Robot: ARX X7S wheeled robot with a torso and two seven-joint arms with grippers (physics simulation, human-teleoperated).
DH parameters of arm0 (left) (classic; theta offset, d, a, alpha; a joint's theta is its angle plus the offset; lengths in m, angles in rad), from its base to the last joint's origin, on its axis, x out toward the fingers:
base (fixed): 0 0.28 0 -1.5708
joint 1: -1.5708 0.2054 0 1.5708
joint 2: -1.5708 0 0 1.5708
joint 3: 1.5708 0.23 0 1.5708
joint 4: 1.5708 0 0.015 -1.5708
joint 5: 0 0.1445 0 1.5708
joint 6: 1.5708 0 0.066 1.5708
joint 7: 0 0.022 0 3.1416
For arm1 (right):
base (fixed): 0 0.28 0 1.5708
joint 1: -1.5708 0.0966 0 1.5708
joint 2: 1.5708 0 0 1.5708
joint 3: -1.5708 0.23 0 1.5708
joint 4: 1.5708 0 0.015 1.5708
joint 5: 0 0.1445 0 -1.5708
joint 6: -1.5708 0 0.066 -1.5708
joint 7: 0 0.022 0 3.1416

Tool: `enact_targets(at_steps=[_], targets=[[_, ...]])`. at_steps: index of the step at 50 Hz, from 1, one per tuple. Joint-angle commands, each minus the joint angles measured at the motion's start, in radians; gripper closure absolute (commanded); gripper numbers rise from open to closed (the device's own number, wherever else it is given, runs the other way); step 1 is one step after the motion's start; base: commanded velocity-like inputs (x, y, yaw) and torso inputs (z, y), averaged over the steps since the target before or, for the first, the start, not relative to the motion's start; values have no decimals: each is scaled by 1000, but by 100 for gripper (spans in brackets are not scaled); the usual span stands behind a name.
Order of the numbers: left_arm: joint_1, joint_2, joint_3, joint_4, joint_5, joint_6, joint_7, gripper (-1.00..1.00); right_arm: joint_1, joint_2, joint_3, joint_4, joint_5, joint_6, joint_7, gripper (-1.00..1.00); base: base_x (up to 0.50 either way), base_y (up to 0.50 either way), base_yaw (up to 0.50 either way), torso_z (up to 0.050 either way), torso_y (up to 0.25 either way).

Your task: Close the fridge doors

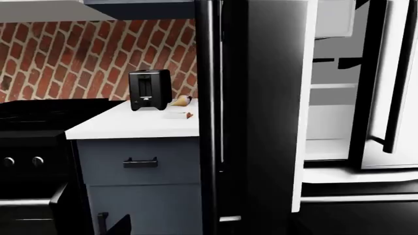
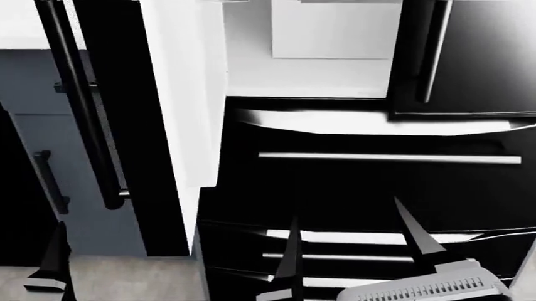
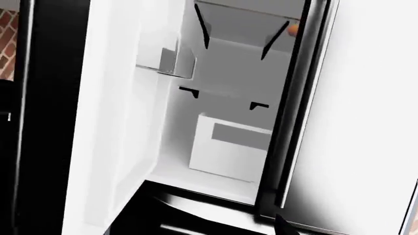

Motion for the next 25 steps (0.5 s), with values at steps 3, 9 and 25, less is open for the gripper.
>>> enact_targets(at_steps=[3, 9, 25], targets=[[-9, 18, -31, 7, 13, -30, 6, -100, 7, -10, 32, -11, -18, 31, -8, -100, -32, 500, 0, 0, 0], [-10, 17, -29, 7, 13, -30, 3, -100, 4, -6, 33, -11, -11, 25, -6, -100, -31, 500, 0, 0, 0], [-13, 18, -17, -3, 20, -20, 1, -100, 9, 3, 25, -8, -4, 22, 2, -100, -30, 500, 0, 0, 0]])
